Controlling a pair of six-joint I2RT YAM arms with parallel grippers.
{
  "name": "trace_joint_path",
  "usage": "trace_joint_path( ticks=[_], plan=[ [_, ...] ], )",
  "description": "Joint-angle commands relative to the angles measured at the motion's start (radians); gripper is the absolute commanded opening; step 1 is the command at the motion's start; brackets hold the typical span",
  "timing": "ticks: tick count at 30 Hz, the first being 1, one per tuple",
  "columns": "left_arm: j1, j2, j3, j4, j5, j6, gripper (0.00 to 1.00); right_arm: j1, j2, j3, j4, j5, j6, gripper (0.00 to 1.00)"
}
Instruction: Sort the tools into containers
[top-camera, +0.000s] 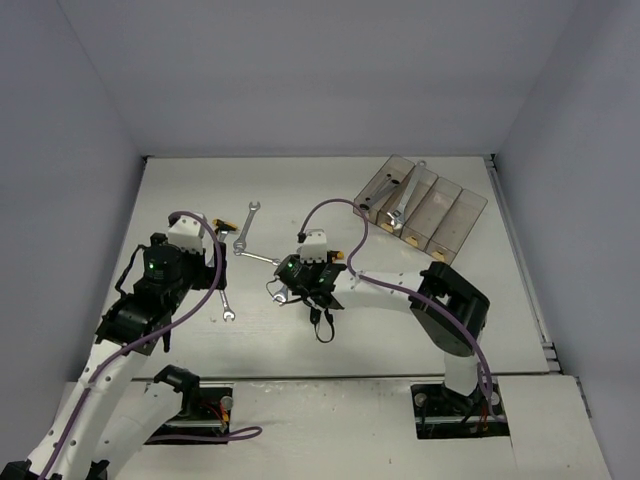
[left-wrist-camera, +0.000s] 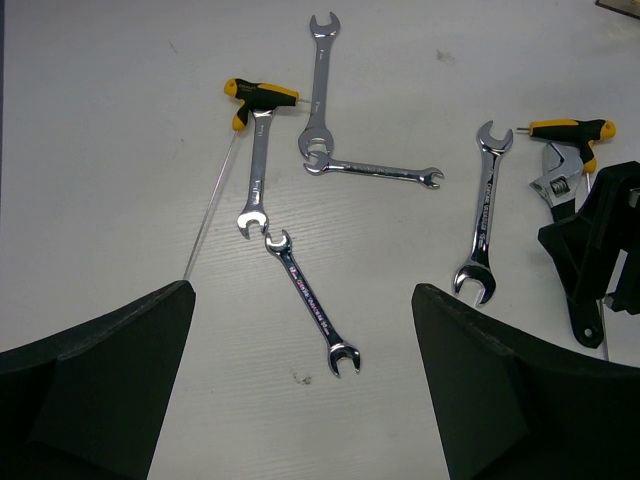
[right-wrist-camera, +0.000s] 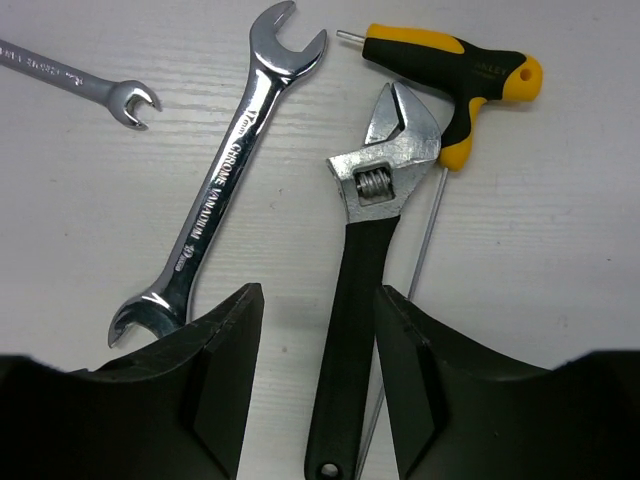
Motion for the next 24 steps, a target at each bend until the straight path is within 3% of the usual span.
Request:
trace_joint_path(
  ticks=[1,11,16,19,22,24],
  plan=[
    [-0.002,0.005,0.018,0.050,-0.008,-0.003,0.88,-0.036,0.038,0.040,-0.072,-0.006,0.077,0.44],
    [-0.007,0.003,0.016,0.049,-0.016,-0.001,0.88,-0.085,0.079,0.060,-0.120,-0.135,0.119,0.41],
    [-0.008,0.007,0.017,0.049,-0.016,-0.001,0.88,-0.088,0.101,0.063,-0.171,-0.273,0.084,0.32],
    [-0.009,0.007,0.016,0.050,-0.016,0.000,0.87,-0.066,0.115,0.085,-0.260,-0.288,0.036,0.24],
    [-0.010,0.009,0.016,0.051,-0.018,0.000,0.88,-0.056,0.087,0.038,-0.296,-0.364,0.003,0.05],
    [-0.012,0.007,0.016,0.049,-0.018,0.002,0.88,-0.055,0.057,0.003,-0.303,-0.396,-0.043,0.00]
  ],
)
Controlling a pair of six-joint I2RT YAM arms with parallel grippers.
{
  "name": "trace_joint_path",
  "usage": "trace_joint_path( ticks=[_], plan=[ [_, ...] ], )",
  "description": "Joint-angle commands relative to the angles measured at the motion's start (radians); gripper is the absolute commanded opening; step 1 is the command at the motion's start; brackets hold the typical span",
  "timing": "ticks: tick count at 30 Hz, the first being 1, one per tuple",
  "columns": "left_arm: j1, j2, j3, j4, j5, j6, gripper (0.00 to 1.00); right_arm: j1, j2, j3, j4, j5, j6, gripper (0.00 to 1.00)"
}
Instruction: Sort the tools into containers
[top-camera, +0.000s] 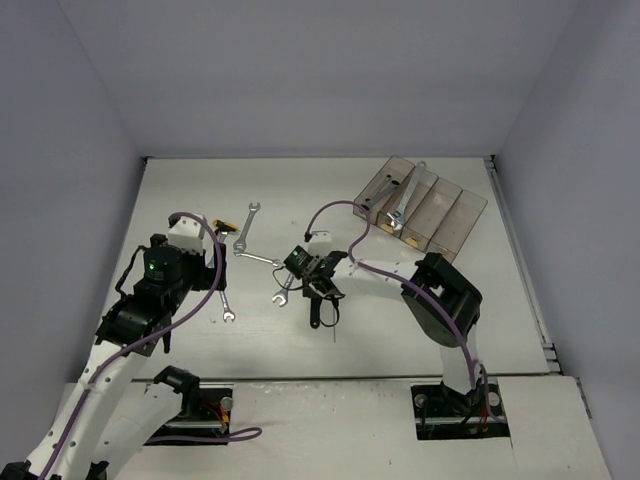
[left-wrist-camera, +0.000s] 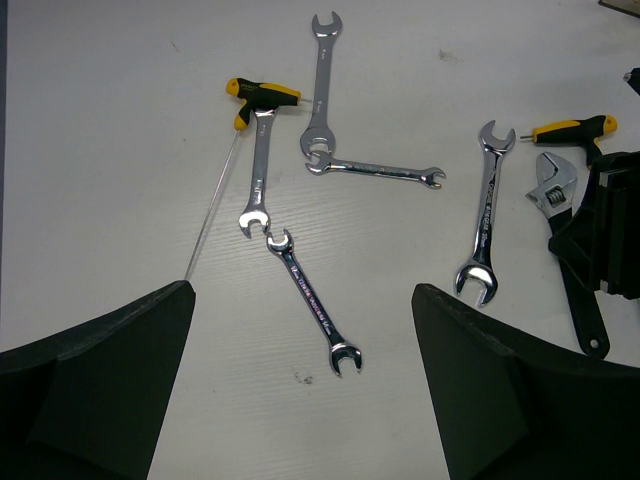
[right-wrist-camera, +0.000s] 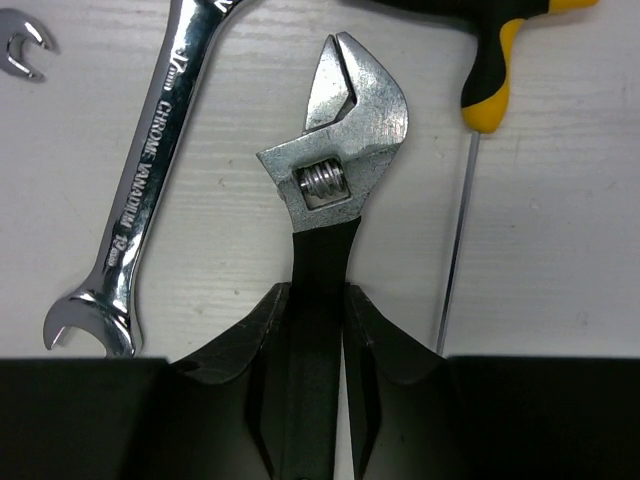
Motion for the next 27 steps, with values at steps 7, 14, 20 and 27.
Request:
trace_joint_path(
  ticks=[7,14,20,27],
  plan=[
    [-0.015,0.009,0.018,0.053,-0.011,0.004,0.88,0.029,-0.100,-0.114,-0.257,-0.263,-0.257,0.00],
    [-0.017,0.009,0.016,0.051,-0.012,0.004,0.88,0.028,-0.113,-0.128,-0.331,-0.286,-0.352,0.13],
    [-0.015,0.014,0.019,0.051,-0.013,0.006,0.88,0.030,-0.090,-0.112,-0.334,-0.354,-0.353,0.29],
    [-0.017,0.011,0.018,0.050,-0.014,0.007,0.88,0.033,-0.068,-0.116,-0.334,-0.351,-0.346,0.28]
  ],
)
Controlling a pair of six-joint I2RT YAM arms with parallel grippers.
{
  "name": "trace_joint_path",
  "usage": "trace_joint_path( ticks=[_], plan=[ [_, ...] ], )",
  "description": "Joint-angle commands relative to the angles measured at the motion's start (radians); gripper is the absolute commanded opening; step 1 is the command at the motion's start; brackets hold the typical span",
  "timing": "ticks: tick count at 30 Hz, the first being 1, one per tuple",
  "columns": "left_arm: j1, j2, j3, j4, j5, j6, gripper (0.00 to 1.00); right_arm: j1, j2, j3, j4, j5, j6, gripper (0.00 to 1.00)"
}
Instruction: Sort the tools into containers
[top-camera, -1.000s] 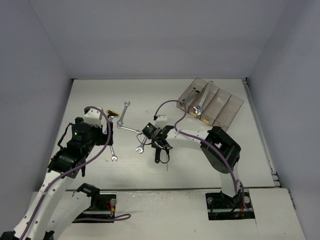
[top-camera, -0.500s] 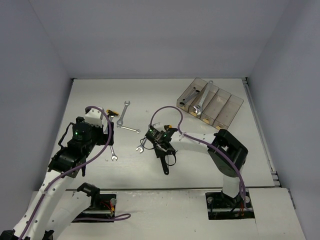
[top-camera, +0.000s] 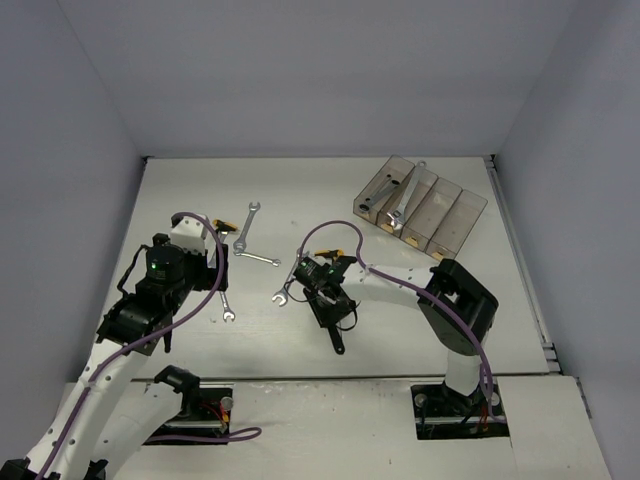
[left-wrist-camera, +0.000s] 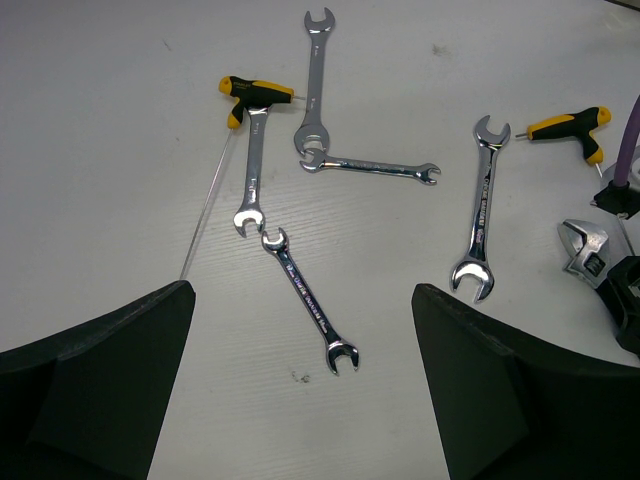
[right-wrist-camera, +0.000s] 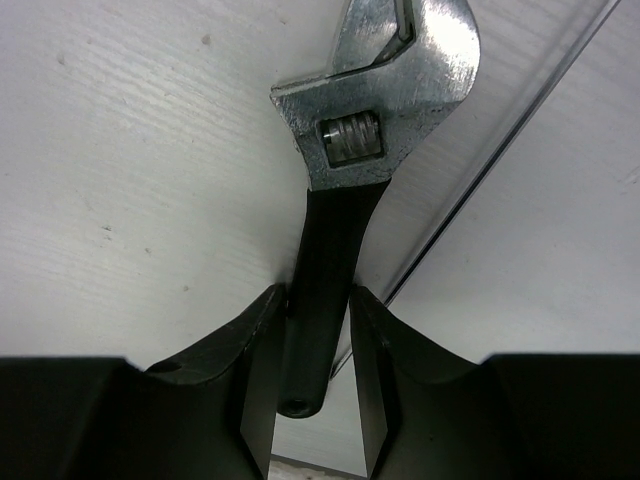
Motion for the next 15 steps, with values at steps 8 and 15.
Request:
trace_joint_path(
  ticks=[8,15],
  plan=[
    [-0.004,0.001,0.018,0.048,-0.016,0.008,0.88,0.014,0.104,0.024,-0.111,-0.036,-0.022,0.18],
    [-0.004,-0.001,0.018,0.046,-0.021,0.007,0.88,0.013,0.062,0.078,-0.111,0.044,-0.020,0.00]
  ],
)
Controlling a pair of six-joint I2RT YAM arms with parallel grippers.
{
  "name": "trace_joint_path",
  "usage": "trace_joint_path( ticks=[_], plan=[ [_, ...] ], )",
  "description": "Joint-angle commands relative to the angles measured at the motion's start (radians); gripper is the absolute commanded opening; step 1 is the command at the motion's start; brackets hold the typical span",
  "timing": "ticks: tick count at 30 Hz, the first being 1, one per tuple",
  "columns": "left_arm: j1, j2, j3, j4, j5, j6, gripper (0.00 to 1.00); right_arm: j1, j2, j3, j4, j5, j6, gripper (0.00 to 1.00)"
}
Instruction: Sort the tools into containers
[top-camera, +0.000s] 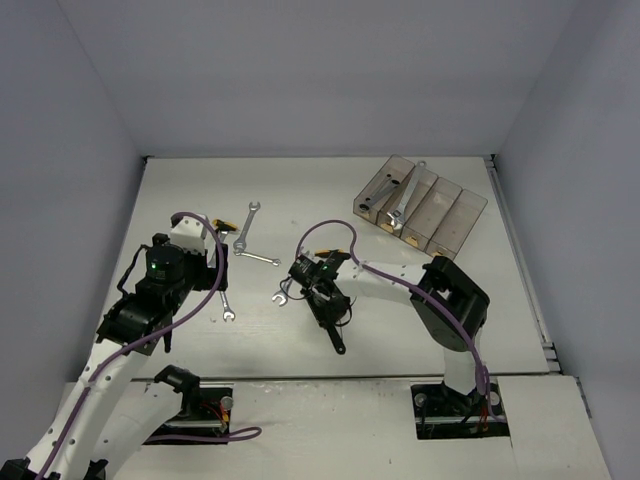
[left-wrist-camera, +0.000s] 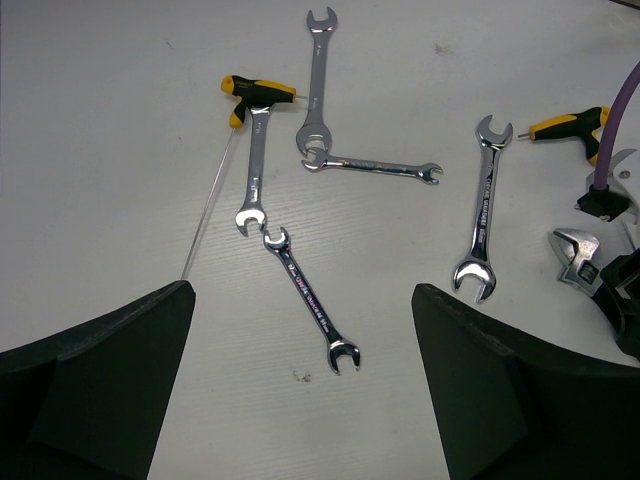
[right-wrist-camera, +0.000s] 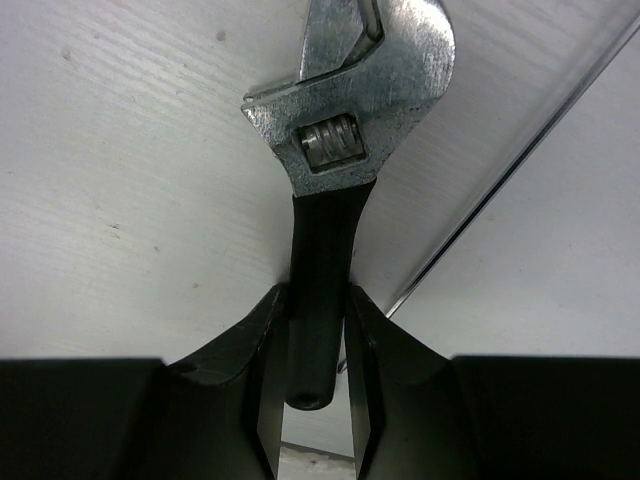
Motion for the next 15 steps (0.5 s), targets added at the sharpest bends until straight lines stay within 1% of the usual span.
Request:
trace_joint_path(
  ticks=[1,6,11,15],
  plan=[
    [-0.004,0.001,0.018,0.049,-0.016,0.008,0.88,0.013,-0.015,0.025,-0.046,0.092,-0.003,0.00],
    [-0.003,0.002,0.019,0.049,-0.018,0.007,0.88,0.013,-0.139,0.088,-0.049,0.223,0.004,0.00],
    [-0.004,0.002,0.019,0.048,-0.018,0.007,0.88,0.009,-0.214,0.115,-0.046,0.315,-0.001,0.00],
    [-0.003,0.003,0.019,0.049,-0.018,0.008,0.88,-0.004,-0.233,0.113,-0.048,0.323,-0.014,0.00]
  ],
)
